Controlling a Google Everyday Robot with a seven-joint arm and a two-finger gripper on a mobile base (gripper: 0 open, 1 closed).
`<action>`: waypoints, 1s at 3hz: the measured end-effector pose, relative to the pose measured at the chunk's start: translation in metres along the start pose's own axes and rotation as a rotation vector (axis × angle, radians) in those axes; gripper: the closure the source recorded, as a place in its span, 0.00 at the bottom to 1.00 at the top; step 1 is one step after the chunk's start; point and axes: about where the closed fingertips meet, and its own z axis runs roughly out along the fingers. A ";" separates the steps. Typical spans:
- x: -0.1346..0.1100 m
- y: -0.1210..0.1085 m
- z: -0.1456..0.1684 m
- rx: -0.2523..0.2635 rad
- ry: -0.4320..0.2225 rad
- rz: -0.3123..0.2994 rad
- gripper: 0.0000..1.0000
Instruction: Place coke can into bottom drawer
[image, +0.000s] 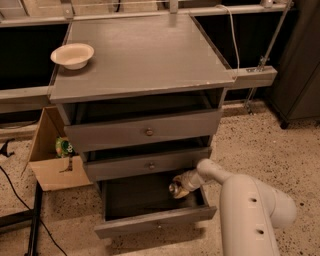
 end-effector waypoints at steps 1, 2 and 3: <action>0.003 -0.001 0.019 -0.003 -0.015 -0.006 1.00; 0.006 -0.005 0.035 0.005 -0.031 -0.019 1.00; 0.009 -0.010 0.048 0.020 -0.047 -0.025 1.00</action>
Offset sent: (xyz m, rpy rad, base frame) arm 0.0260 0.0161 -0.0457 0.0429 -0.0371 0.0249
